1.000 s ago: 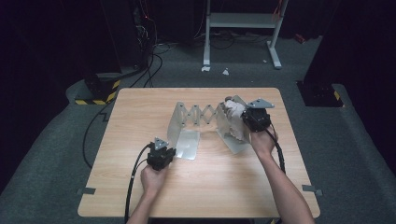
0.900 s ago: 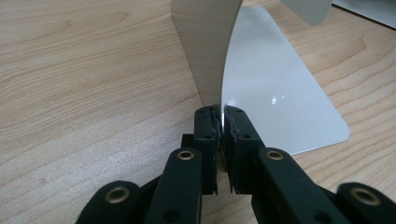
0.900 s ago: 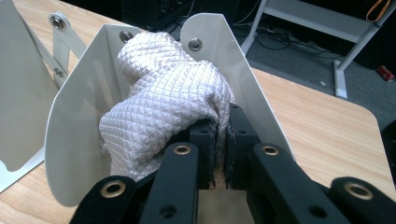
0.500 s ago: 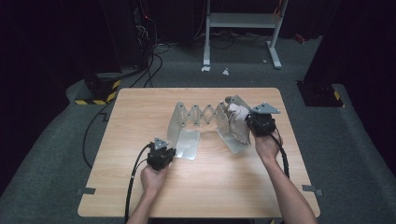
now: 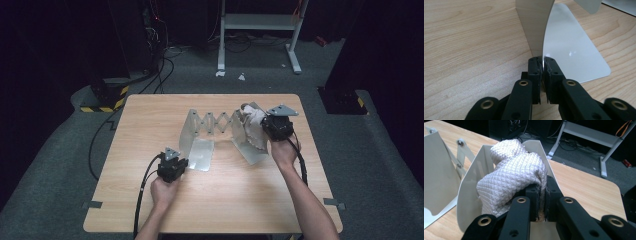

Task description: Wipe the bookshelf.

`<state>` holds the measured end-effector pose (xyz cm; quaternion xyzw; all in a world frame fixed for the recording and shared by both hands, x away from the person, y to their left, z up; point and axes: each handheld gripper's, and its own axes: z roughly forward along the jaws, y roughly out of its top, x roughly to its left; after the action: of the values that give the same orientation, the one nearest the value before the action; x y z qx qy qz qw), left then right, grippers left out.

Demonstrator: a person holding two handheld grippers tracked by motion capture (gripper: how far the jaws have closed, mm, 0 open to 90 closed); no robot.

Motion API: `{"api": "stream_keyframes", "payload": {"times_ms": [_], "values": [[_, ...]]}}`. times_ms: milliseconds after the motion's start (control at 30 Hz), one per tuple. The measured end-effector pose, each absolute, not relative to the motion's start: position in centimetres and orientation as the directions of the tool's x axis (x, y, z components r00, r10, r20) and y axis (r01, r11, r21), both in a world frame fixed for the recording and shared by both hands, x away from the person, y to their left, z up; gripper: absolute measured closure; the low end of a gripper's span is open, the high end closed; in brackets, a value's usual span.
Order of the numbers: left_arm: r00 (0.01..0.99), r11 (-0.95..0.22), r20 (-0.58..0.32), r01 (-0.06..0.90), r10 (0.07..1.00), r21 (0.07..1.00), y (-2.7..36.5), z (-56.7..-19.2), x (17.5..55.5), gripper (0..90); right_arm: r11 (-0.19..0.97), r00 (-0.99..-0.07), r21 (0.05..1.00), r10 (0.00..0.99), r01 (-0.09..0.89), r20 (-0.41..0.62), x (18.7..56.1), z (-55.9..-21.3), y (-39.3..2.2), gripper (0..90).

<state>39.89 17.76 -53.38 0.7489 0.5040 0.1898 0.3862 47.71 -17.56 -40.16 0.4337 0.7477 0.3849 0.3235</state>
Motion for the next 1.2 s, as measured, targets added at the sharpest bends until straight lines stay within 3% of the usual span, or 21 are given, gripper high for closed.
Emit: {"api": "stream_keyframes", "payload": {"times_ms": [367, 967, 1200], "values": [[0.42, -0.195, -0.102, 0.607, 0.902, 0.77, 17.8, -53.4, 39.9, 83.7, 0.333, -0.413, 0.849, 0.898, 0.411, -0.152, 48.7, -39.9, -16.7, 84.8], [0.419, -0.195, -0.102, 0.607, 0.902, 0.771, 17.7, -53.4, 39.9, 83.7, 0.302, -0.411, 0.872, 0.902, 0.385, -0.13, 45.3, -39.9, -19.6, 84.8], [0.419, -0.194, -0.102, 0.607, 0.902, 0.771, 17.7, -53.4, 39.9, 83.7, 0.313, -0.411, 0.87, 0.9, 0.38, -0.144, 45.6, -39.6, -19.2, 84.8]]}}
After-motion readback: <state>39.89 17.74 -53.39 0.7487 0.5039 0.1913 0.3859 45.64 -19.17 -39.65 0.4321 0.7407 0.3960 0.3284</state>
